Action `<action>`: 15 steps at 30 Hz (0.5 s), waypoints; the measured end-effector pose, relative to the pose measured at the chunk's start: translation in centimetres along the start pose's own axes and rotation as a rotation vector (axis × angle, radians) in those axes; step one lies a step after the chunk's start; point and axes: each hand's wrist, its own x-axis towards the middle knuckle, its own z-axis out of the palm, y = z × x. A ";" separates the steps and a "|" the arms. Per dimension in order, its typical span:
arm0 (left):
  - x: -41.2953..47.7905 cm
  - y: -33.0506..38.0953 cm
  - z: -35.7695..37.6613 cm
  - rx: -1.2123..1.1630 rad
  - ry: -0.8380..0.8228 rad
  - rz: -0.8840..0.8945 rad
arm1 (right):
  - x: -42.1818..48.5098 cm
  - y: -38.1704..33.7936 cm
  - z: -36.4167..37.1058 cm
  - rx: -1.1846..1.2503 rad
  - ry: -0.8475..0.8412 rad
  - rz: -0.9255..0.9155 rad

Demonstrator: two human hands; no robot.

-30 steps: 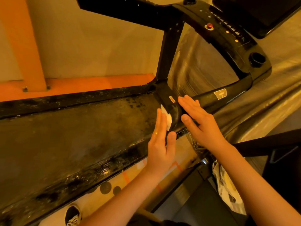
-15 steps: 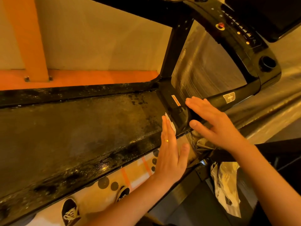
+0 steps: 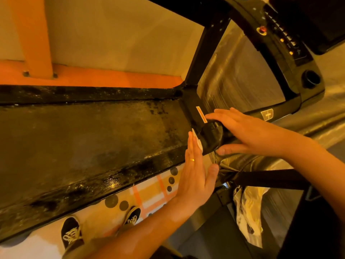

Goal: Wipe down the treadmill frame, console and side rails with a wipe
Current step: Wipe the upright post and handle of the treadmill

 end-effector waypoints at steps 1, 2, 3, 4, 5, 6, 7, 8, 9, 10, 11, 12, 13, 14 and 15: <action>-0.3 -0.5 0.1 -0.006 -0.006 -0.027 | 0.0 -0.2 0.1 0.007 0.015 0.002; -0.5 -1.0 0.3 -0.013 -0.012 -0.046 | 0.0 -0.3 0.2 0.014 0.027 0.004; -0.7 -1.2 0.4 -0.024 -0.016 -0.060 | 0.0 -0.5 0.2 0.022 0.036 0.005; -0.8 -1.2 0.6 -0.037 -0.016 -0.072 | 0.0 -0.5 0.3 0.029 0.043 0.003; -0.8 -1.1 0.7 -0.051 -0.011 -0.082 | 0.0 -0.5 0.3 0.032 0.050 0.000; -0.8 -0.8 0.7 -0.063 -0.003 -0.087 | 0.0 -0.5 0.3 0.034 0.052 0.000; -0.7 -0.4 0.7 -0.070 0.003 -0.079 | -0.1 -0.5 0.3 0.035 0.051 0.002; -0.6 0.2 0.7 -0.074 0.011 -0.052 | -0.1 -0.4 0.3 0.038 0.050 0.004; -0.5 0.7 0.7 -0.071 0.020 -0.012 | 0.0 -0.4 0.3 0.043 0.052 0.002; -0.3 1.2 0.7 -0.063 0.028 0.030 | 0.0 -0.4 0.3 0.050 0.056 -0.002; -0.1 1.6 0.8 -0.055 0.038 0.062 | 0.0 -0.4 0.3 0.056 0.060 -0.007; 0.1 2.0 0.7 -0.046 0.049 0.087 | -0.1 -0.4 0.4 0.063 0.062 -0.010; 0.4 2.1 0.6 -0.032 0.057 0.109 | -0.1 -0.4 0.4 0.071 0.063 -0.012; 0.6 2.1 0.4 -0.014 0.060 0.133 | -0.1 -0.3 0.4 0.077 0.067 -0.014; 0.9 2.1 0.1 0.006 0.061 0.156 | -0.1 -0.3 0.4 0.080 0.069 -0.017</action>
